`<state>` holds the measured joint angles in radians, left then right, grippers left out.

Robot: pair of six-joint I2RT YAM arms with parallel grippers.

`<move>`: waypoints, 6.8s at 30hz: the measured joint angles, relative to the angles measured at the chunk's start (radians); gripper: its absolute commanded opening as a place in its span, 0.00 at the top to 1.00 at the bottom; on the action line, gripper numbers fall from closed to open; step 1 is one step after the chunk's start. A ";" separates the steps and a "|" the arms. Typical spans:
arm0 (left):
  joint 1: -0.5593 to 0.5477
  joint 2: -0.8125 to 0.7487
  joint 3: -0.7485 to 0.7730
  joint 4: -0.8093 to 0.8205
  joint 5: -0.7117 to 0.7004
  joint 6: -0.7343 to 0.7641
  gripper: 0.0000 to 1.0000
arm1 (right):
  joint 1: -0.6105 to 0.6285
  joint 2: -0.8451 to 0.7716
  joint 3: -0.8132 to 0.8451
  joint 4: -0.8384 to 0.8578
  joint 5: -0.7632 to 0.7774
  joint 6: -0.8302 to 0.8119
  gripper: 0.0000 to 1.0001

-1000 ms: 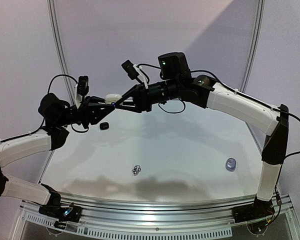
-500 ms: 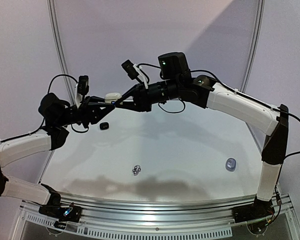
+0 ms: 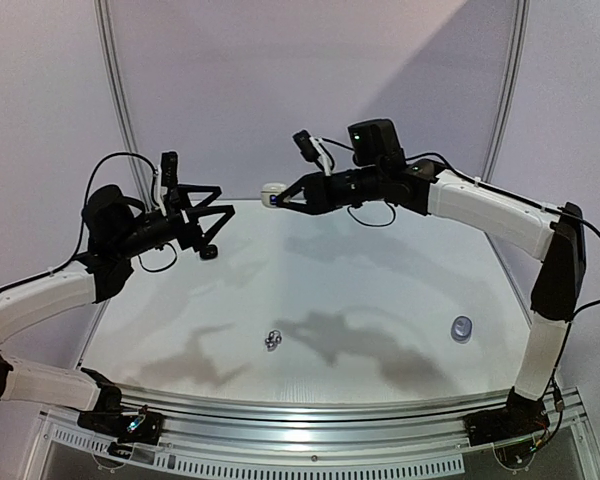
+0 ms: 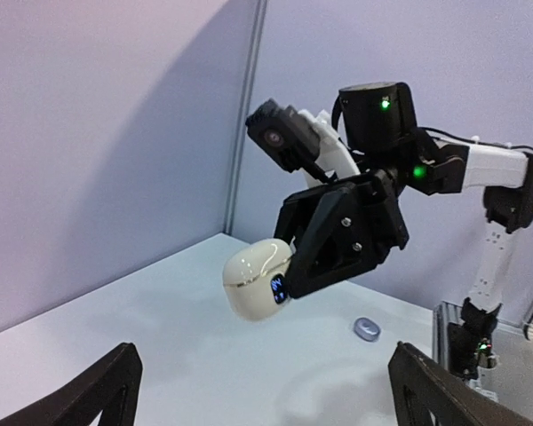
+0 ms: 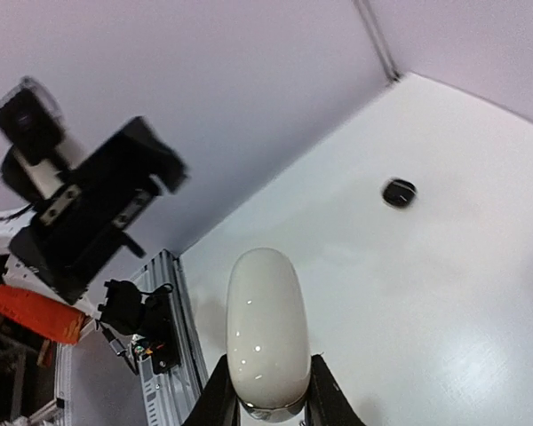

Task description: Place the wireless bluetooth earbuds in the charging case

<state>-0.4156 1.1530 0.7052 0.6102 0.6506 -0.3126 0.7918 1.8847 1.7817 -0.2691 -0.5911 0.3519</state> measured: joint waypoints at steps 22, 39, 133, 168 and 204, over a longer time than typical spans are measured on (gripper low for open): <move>0.000 -0.023 -0.020 -0.212 -0.241 0.087 0.01 | -0.192 0.581 0.233 -0.092 -0.081 0.477 1.00; 0.000 -0.019 -0.020 -0.211 -0.244 0.097 0.01 | -0.066 0.834 0.415 0.185 -0.059 0.821 0.70; 0.000 -0.049 -0.084 -0.153 -0.249 0.103 0.01 | -0.415 -0.344 -0.990 -0.421 0.736 0.498 0.74; 0.000 -0.012 0.115 -0.227 0.272 0.014 0.19 | 0.404 0.031 0.063 -0.067 1.097 -0.945 0.79; -0.002 -0.015 0.044 0.074 0.258 -0.007 1.00 | 0.130 -0.171 -0.093 0.052 0.292 -0.293 0.07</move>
<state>-0.4175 1.1378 0.7490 0.6838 0.9089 -0.3195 0.9218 1.7142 1.6890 -0.2173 -0.2989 0.0589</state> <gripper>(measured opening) 0.276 0.981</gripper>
